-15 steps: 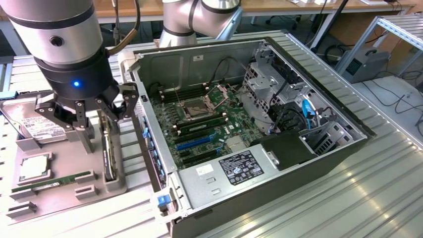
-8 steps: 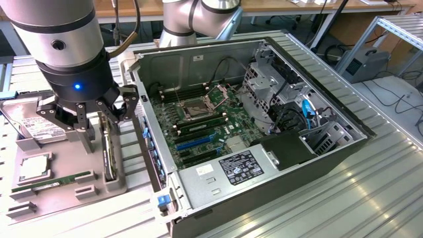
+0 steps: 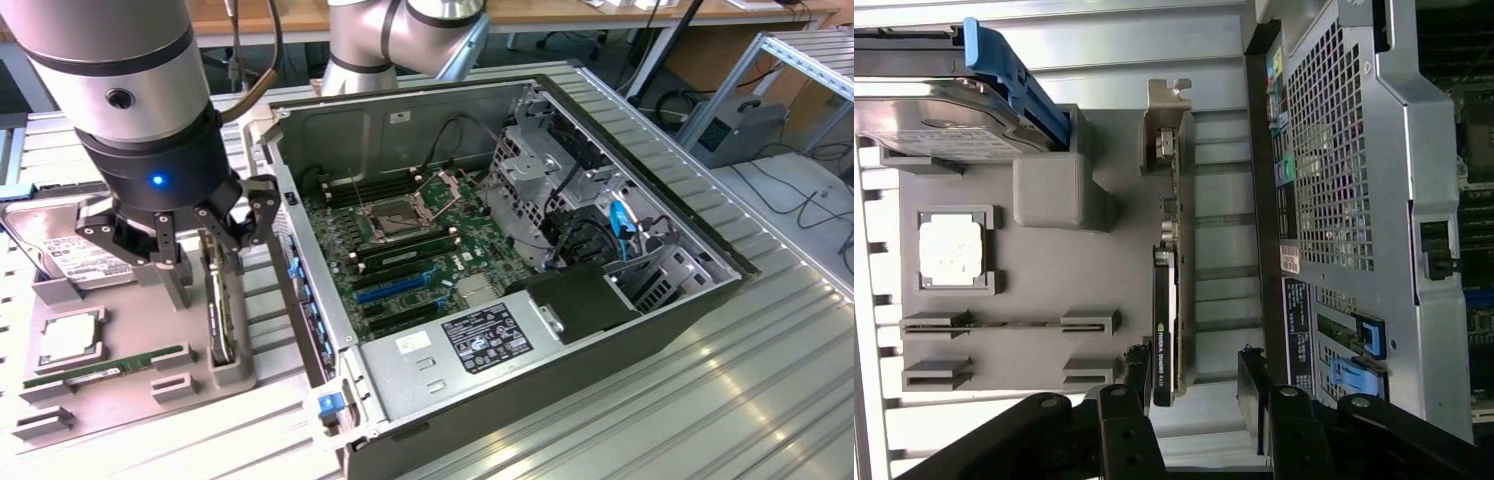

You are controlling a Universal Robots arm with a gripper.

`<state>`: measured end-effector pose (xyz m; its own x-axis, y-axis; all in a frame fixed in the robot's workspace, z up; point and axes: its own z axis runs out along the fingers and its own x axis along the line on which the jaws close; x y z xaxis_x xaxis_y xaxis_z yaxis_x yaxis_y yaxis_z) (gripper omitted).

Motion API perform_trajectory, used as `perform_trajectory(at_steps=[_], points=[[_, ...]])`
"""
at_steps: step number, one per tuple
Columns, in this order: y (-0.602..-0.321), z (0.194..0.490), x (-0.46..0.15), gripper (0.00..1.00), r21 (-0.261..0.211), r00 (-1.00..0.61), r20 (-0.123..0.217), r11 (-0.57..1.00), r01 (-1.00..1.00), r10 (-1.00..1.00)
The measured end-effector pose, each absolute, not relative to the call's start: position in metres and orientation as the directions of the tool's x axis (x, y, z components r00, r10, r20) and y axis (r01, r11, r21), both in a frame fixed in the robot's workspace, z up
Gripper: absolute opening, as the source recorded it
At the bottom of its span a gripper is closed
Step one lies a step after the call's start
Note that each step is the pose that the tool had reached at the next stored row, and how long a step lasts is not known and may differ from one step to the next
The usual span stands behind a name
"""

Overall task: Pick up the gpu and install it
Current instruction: 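Pick up the gpu and move the gpu toward the slot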

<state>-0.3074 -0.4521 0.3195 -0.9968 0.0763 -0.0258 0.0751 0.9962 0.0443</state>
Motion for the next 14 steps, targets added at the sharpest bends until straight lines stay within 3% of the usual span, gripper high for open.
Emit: perform_trajectory(at_steps=[14], points=[[-0.4511,0.3091,-0.3157,0.48,0.044,-0.997,-0.026,0.996,0.075,0.076]])
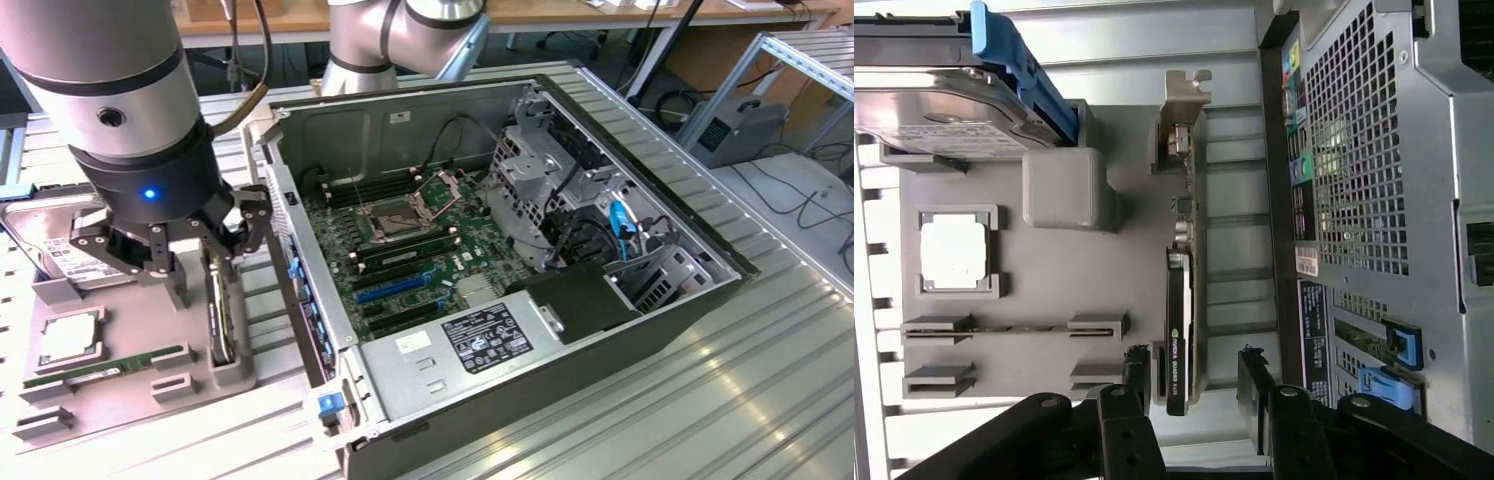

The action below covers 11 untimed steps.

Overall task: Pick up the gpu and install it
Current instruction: 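Pick up the gpu and move the gpu toward the slot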

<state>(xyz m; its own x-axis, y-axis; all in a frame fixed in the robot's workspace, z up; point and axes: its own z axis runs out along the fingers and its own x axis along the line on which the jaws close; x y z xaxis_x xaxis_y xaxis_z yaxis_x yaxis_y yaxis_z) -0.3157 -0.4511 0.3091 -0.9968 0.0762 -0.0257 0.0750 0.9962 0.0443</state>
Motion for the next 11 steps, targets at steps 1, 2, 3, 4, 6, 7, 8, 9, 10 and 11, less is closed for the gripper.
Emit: perform_trajectory(at_steps=[1,2,3,4,6,7,8,9,10,11], points=[[-0.4511,0.3077,-0.3189,0.48,0.044,-0.997,-0.026,0.996,0.075,0.076],[-0.4511,0.3063,-0.3216,0.48,0.044,-0.997,-0.026,0.996,0.075,0.076],[-0.4511,0.3059,-0.3218,0.48,0.044,-0.997,-0.026,0.996,0.075,0.076],[-0.4511,0.3049,-0.3219,0.48,0.044,-0.997,-0.026,0.996,0.075,0.076],[-0.4510,0.3033,-0.3219,0.48,0.044,-0.997,-0.026,0.996,0.075,0.076],[-0.4510,0.3028,-0.3219,0.48,0.044,-0.997,-0.026,0.996,0.075,0.076],[-0.4509,0.3024,-0.3218,0.48,0.044,-0.997,-0.026,0.996,0.075,0.076],[-0.4509,0.3019,-0.3218,0.48,0.044,-0.997,-0.026,0.996,0.075,0.076],[-0.4508,0.3012,-0.3215,0.48,0.044,-0.997,-0.026,0.996,0.075,0.076],[-0.4509,0.3007,-0.3214,0.48,0.044,-0.997,-0.026,0.996,0.075,0.076]])
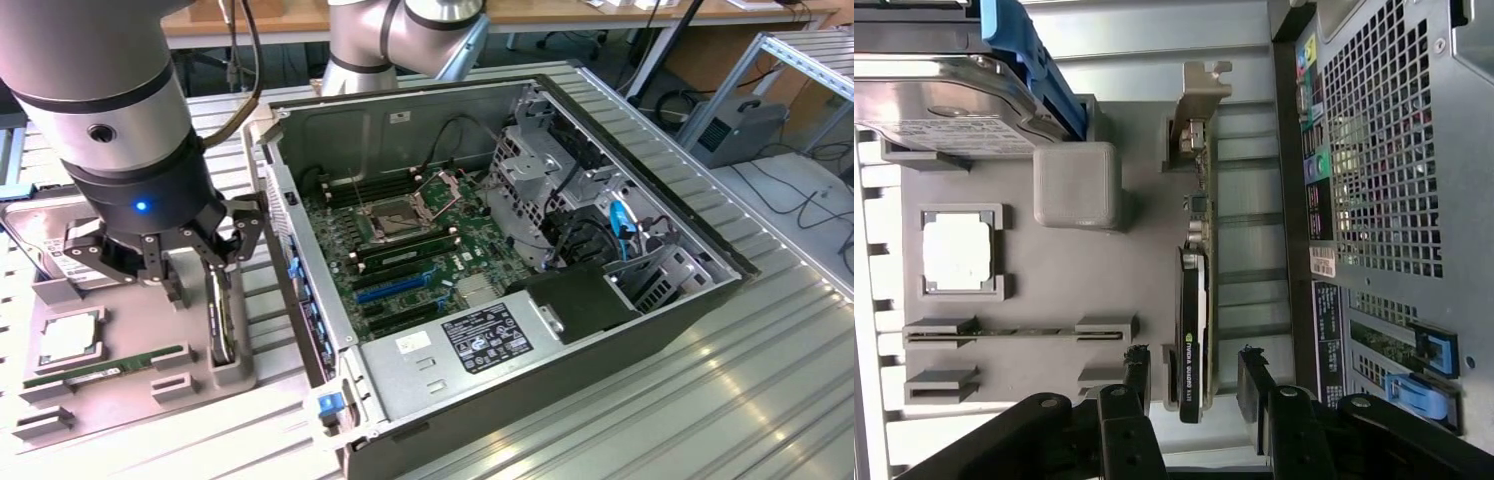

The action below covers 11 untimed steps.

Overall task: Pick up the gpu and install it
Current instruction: 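Pick up the gpu and move the gpu toward the slot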

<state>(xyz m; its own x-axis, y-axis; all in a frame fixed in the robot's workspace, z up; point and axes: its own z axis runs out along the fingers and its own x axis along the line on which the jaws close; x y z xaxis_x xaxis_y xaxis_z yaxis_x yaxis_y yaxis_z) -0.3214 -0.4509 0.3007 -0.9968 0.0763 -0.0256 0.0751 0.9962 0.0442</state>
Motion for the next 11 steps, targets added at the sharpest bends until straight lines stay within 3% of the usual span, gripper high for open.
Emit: perform_trajectory(at_steps=[11], points=[[-0.4506,0.2981,-0.3212,0.48,0.044,-0.997,-0.026,0.996,0.075,0.076]])
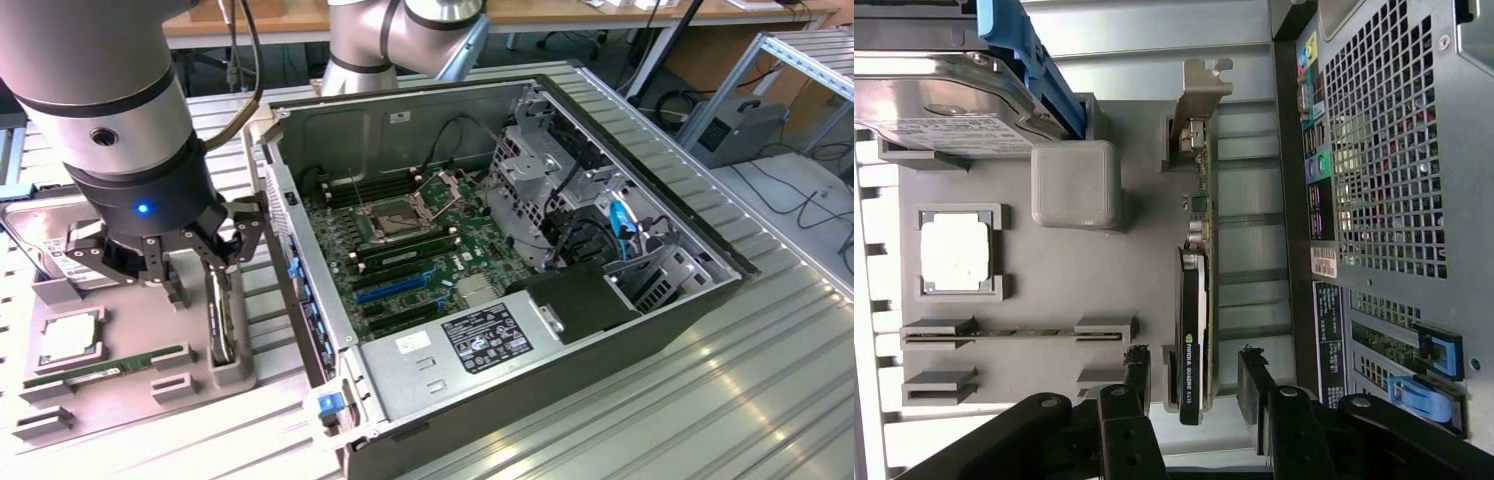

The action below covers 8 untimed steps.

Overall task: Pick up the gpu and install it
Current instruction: 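Pick up the gpu and move the gpu toward the slot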

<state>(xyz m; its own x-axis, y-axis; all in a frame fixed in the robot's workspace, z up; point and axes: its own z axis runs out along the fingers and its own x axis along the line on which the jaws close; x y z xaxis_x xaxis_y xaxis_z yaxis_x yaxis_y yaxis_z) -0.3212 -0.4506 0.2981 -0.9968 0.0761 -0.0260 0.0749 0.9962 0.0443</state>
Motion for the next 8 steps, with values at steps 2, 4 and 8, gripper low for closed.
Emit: perform_trajectory(at_steps=[2,4,8], points=[[-0.4502,0.2977,-0.3213,0.48,0.044,-0.997,-0.026,0.996,0.075,0.076],[-0.4489,0.2974,-0.3211,0.48,0.044,-0.997,-0.026,0.996,0.075,0.076],[-0.4442,0.2961,-0.3203,0.48,0.044,-0.997,-0.026,0.996,0.075,0.076]])
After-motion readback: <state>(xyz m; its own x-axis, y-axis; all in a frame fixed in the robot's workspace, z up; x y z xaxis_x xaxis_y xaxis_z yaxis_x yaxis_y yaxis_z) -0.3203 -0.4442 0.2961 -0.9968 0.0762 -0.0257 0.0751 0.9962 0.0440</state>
